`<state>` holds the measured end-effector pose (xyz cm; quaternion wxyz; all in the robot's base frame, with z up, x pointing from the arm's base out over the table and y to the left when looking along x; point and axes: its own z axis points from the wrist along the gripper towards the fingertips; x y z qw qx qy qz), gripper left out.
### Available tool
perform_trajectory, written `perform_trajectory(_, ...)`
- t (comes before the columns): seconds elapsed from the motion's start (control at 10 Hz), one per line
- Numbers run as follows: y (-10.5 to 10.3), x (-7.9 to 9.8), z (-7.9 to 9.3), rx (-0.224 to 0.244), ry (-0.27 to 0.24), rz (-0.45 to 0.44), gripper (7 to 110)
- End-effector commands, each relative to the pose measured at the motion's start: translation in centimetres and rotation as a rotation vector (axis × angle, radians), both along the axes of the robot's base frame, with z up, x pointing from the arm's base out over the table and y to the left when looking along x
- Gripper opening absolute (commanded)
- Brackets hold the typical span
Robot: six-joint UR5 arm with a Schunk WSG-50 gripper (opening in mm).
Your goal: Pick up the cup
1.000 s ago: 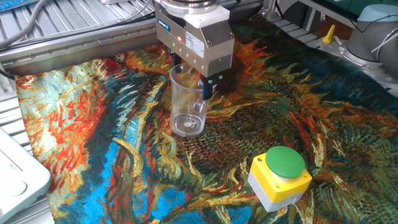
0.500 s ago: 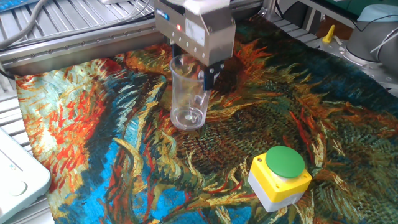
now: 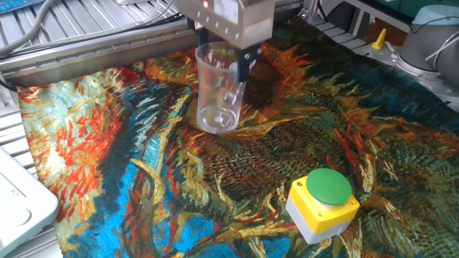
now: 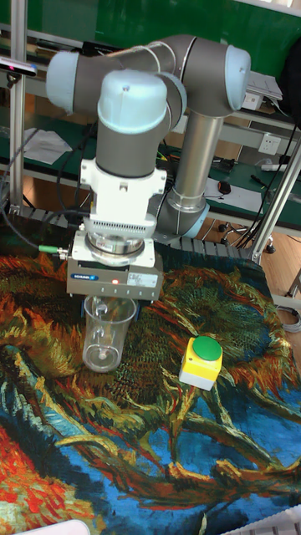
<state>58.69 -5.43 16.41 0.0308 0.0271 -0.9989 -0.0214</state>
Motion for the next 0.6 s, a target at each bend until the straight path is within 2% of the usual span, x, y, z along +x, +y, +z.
perform_trajectory(0.0, 0.2, -0.6, 1.7, 0.009, 0.010, 0.004, 66)
perform_trajectory(0.5, -0.3, -2.0, 3.7, -0.011, 0.009, 0.030, 66)
